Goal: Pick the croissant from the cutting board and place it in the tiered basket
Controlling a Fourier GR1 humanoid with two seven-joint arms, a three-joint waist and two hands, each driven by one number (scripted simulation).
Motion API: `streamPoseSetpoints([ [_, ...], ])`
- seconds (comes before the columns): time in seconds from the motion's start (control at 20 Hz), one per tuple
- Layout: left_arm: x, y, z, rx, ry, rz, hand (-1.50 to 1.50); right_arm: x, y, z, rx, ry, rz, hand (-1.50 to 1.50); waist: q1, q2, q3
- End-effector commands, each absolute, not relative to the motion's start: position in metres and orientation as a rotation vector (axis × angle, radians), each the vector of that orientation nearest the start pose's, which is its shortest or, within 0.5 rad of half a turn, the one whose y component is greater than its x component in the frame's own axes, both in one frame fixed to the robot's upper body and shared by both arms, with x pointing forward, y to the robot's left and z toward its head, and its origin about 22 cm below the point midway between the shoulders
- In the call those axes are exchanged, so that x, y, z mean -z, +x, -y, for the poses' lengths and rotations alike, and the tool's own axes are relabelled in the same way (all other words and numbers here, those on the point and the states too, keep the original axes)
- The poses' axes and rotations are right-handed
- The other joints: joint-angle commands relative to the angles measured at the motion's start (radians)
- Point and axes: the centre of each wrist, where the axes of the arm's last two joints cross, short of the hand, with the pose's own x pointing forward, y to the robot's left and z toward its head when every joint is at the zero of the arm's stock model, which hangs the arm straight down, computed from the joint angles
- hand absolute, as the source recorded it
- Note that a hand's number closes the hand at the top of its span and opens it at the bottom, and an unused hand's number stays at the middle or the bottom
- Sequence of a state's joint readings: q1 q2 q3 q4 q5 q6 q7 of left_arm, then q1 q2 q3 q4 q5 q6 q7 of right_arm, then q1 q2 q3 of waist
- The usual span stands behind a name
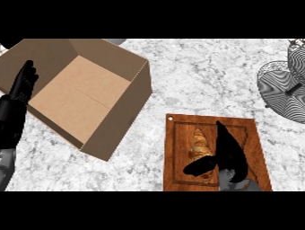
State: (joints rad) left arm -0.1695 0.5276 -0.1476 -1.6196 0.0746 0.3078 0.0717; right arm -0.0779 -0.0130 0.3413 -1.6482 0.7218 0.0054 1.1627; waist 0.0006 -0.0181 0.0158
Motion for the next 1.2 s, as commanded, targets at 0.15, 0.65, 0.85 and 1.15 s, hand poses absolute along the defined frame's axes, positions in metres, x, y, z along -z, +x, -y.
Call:
streamPoseSetpoints([
  [0.15,-0.043,0.273,-0.284,0.241,0.428,1.553,0.0,-0.016,0.241,0.127,-0.524,-0.52,0.514,1.5,-0.003,0.028,-0.016],
  [0.65,-0.055,0.272,-0.306,0.236,0.45,1.53,0.0,-0.038,0.258,0.127,-0.478,-0.591,0.583,1.5,-0.004,0.02,-0.016],
  [0.85,-0.053,0.27,-0.293,0.253,0.409,1.559,0.0,-0.054,0.304,0.132,-0.341,-0.706,0.623,1.5,0.023,0.032,-0.017],
  [1.15,-0.07,0.275,-0.282,0.28,0.374,1.633,0.0,-0.096,0.37,0.175,-0.131,-0.944,0.666,1.5,0.095,0.072,-0.019],
])
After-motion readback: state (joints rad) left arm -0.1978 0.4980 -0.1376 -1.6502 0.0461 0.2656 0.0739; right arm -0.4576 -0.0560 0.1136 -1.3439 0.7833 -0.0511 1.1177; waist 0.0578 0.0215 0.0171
